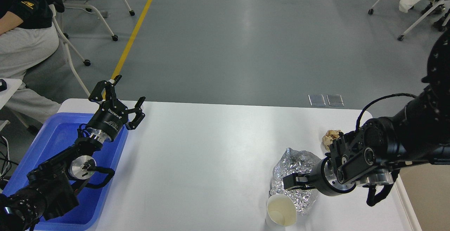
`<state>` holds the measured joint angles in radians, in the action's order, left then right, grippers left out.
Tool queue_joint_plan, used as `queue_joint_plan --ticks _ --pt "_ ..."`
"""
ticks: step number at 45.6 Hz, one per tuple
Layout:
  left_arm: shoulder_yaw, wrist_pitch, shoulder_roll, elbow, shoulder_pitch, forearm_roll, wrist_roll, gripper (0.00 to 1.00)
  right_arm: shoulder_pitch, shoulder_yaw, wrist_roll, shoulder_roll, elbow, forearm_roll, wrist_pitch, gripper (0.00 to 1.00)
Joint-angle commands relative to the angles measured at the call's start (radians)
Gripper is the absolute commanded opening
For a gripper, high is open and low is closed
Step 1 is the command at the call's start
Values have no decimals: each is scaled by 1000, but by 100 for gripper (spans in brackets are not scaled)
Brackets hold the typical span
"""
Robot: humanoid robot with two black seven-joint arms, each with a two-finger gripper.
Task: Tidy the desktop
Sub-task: 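Lower the right gripper down to the white paper cup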
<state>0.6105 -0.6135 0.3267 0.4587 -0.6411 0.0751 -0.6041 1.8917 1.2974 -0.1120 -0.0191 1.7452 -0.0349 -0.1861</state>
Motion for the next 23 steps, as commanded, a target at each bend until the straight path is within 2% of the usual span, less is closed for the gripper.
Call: queue_joint_plan --ticks 1,23 --pt "0 0 0 0 0 0 0 100 -2 3 -2 19 0 1 40 100" --pt "0 0 0 0 0 0 0 100 -45 -24 0 19 0 1 48 100"
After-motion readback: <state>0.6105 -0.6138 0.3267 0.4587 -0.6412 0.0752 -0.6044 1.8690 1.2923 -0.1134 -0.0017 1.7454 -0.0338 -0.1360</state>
